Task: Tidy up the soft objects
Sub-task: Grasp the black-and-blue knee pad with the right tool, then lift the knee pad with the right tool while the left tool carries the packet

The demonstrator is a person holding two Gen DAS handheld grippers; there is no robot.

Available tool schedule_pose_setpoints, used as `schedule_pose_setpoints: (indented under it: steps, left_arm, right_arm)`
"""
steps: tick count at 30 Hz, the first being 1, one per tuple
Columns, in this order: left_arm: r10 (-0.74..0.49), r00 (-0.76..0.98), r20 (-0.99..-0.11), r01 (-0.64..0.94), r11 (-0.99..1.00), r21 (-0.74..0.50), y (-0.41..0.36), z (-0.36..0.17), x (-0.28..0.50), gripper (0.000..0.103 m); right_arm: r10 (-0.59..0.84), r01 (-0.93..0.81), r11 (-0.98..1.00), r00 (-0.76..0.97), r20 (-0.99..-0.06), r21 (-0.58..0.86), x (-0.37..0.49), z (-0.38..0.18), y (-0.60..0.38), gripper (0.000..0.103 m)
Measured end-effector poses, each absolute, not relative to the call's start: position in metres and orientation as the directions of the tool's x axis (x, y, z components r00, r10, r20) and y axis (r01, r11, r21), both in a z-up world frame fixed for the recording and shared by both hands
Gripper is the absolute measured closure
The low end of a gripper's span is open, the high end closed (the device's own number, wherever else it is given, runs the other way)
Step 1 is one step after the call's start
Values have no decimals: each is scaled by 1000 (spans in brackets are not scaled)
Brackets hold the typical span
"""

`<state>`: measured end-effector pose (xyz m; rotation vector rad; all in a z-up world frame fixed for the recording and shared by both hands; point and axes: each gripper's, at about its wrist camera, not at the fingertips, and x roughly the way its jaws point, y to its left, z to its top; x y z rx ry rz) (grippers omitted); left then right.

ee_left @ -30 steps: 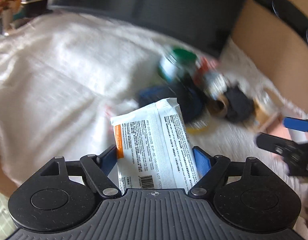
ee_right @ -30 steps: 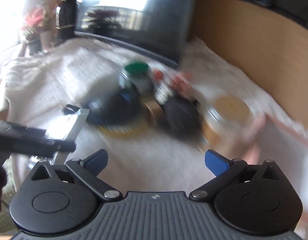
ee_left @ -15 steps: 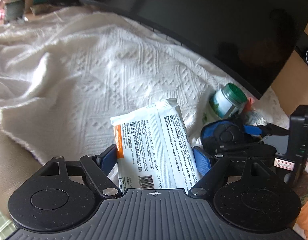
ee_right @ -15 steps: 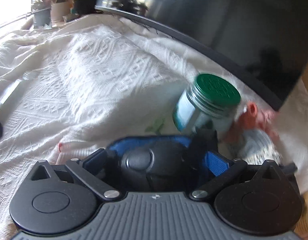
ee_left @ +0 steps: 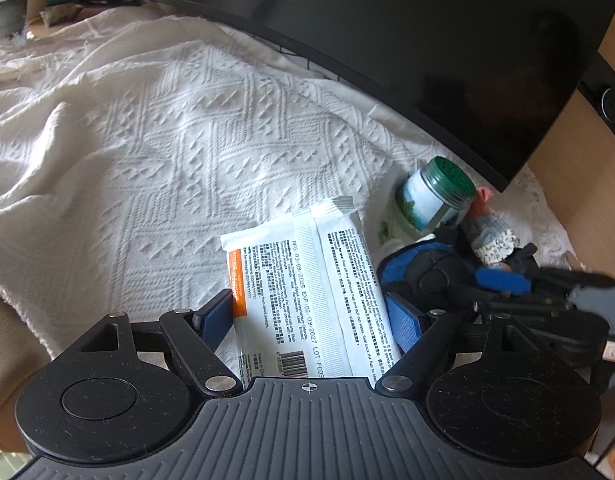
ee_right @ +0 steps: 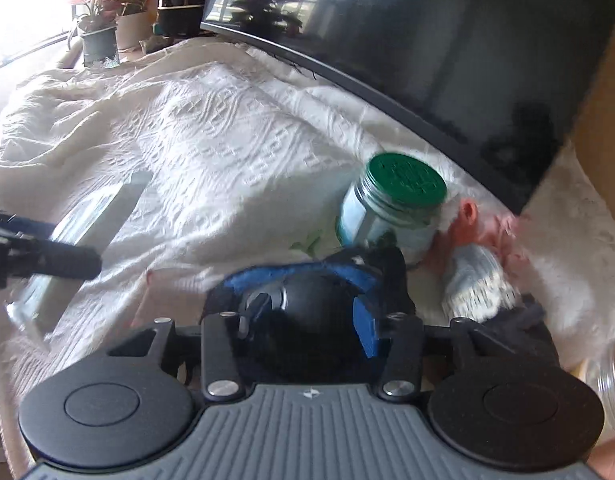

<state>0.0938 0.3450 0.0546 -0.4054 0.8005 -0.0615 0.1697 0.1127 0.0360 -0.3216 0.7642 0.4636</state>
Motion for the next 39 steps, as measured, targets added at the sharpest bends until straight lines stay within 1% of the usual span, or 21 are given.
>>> schedule_pose_setpoints:
  steps: [2,3,4,6,8,10,12,14,16,18,20,26,29,31,34,39]
  left_arm:
    - [-211,700,-682,-106,914,-392,344,52,94,18]
    - [-211,692,-691,-117,911,-395,343,49,95,18]
    - [-211,682,-700,-124,910,-395,343,48,97,18]
    - [-212,672,-710,-121,914,-387,341,48,99,18]
    - [-207,674,-709,-112,920,-375,340,53,99,18]
    - [-199,682,-704,-113,922,-370,342,58,99,18]
    - [-189,687,-702,-117,924,-364,345,62,99,18]
    - [-183,687,-704,-120,926,-358,348,64,99,18]
    - [-182,683,-707,-122,926,-356,349,64,98,18]
    - [-186,682,-707,-120,926,-359,349,64,96,18]
    - [-189,682,-707,-119,924,-362,349,63,94,18]
    - [-203,681,-703,-117,918,-378,342,61,97,18]
    - [-221,678,-701,-97,918,-383,331,59,98,18]
    - [-231,671,-705,-87,919,-384,323,57,99,18]
    - [-244,658,-713,-74,921,-384,313,54,99,18]
    - [-255,653,-714,-58,922,-382,305,53,98,18]
  right_arm:
    - [277,-466,883,618,-736,-58,169,36,108,54]
    - [274,-433,901,610,-743,-23,169,36,106,43]
    - [275,-396,918,607,-746,16,169,36,106,27]
    - [277,-303,948,624,-731,100,166,39,104,14]
    - [259,-222,964,634,-729,149,166,40,107,13]
    - [210,-125,978,632,-746,169,173,40,116,9]
    - [181,-34,978,619,-764,204,184,38,122,9]
    - [177,4,974,611,-771,227,192,33,126,8]
    - [133,0,986,613,-779,168,198,23,137,3]
    - [56,-48,998,626,-778,34,198,12,149,0]
    - [4,-114,989,642,-766,-90,189,6,155,0]
    - [-11,-204,957,681,-732,-205,146,17,122,0]
    - [-52,-208,936,715,-698,-283,122,20,94,0]
    - [-74,-192,932,731,-679,-309,110,20,75,0]
    - [-60,-181,944,729,-682,-276,100,23,52,0]
    - [115,-234,970,682,-723,-66,88,34,26,0]
